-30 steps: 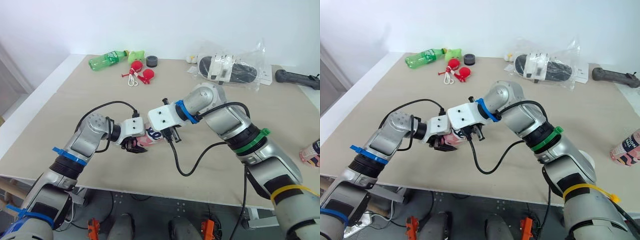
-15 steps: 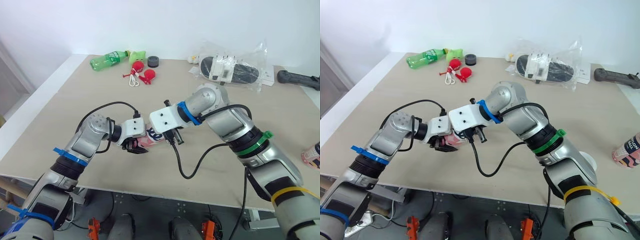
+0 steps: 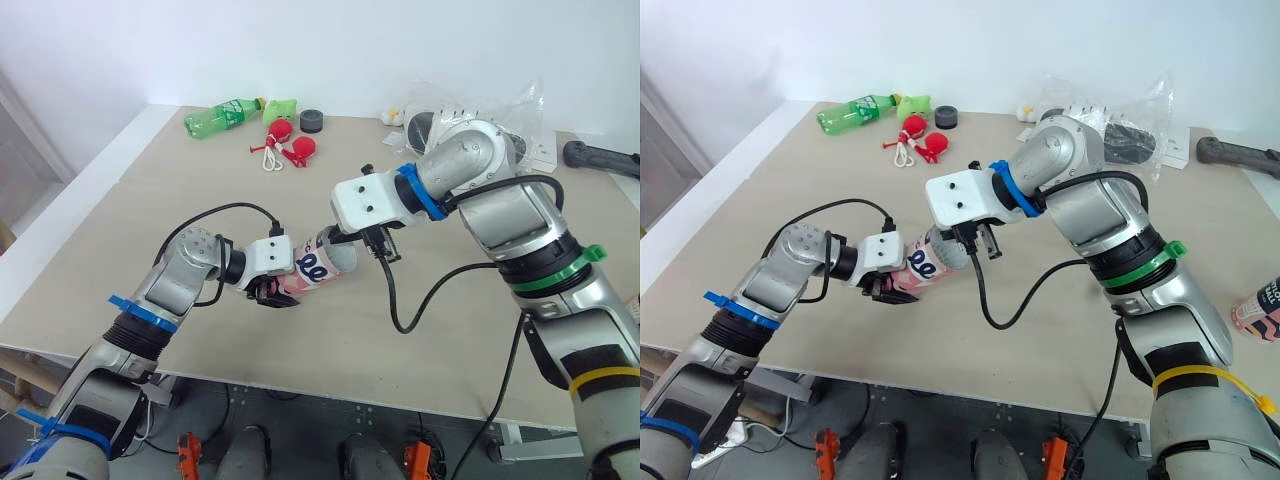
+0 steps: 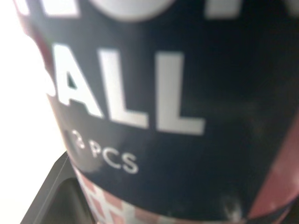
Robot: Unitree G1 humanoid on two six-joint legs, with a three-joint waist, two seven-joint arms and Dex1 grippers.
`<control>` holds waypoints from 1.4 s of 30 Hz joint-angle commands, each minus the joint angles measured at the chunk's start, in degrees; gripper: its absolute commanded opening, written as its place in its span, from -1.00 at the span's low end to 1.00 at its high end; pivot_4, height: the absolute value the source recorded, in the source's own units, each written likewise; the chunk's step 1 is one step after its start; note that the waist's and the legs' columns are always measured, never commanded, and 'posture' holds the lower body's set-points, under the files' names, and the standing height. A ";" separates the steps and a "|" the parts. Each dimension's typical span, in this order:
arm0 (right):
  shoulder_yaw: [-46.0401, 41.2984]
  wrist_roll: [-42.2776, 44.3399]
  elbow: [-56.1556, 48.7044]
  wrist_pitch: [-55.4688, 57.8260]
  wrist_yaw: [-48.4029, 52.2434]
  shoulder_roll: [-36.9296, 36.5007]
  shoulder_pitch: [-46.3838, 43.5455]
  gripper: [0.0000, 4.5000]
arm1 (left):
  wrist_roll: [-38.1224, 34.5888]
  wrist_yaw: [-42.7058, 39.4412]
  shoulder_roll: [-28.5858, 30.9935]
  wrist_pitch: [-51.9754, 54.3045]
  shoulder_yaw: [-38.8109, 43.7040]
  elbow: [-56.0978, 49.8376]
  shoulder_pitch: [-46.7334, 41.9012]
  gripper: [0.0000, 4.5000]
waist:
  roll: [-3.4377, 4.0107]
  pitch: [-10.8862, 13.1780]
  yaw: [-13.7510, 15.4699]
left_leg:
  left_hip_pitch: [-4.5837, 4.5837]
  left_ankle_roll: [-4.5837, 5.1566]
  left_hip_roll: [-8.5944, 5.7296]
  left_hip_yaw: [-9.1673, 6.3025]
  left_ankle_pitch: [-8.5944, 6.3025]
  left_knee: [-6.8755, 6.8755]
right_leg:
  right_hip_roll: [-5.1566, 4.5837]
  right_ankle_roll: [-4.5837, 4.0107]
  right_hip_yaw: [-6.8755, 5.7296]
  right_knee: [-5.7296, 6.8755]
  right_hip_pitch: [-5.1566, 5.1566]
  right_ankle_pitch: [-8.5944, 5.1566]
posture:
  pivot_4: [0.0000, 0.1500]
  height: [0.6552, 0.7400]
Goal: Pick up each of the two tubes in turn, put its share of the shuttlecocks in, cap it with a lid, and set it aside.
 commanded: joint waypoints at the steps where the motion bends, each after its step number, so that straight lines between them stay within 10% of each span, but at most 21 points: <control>1: -1.23 0.31 -2.06 -0.50 0.88 -1.05 -1.04 -0.99 | -0.15 -0.31 -0.82 0.07 -2.08 -0.53 0.85 0.37 | 0.00 0.00 0.00 | 0.00 0.00 0.00 0.00 0.00 0.00 | 0.00 0.00 0.00 0.00 0.00 0.00 | 1.00 1.00; 16: -16.86 18.67 -4.29 7.65 6.77 -16.45 1.65 -0.99 | -5.81 3.49 -4.65 -0.16 4.45 -1.14 -0.19 0.37 | -0.13 0.21 0.11 | -0.37 0.00 -0.03 0.00 0.00 0.07 | -0.29 0.00 -0.41 -0.07 -0.11 -0.03 | 1.00 1.00; 27: -5.62 10.49 14.44 -12.48 6.77 -40.24 13.17 0.99 | -13.96 11.43 -16.29 -3.93 7.98 -4.72 3.01 0.37 | -0.07 0.85 -0.16 | -0.82 -0.01 -0.03 0.17 -0.13 -0.15 | -0.36 -0.47 -0.46 -0.02 -0.68 -0.14 | 1.00 1.00; 42: -3.77 -2.51 38.20 -23.77 6.75 -37.44 15.17 0.99 | -13.20 19.53 -26.34 -18.08 5.81 4.87 12.07 0.37 | 0.29 1.05 -1.16 | -0.39 -0.15 -0.09 0.20 -0.05 -0.07 | -0.38 -0.40 -0.34 0.08 -0.31 -0.06 | 1.00 1.00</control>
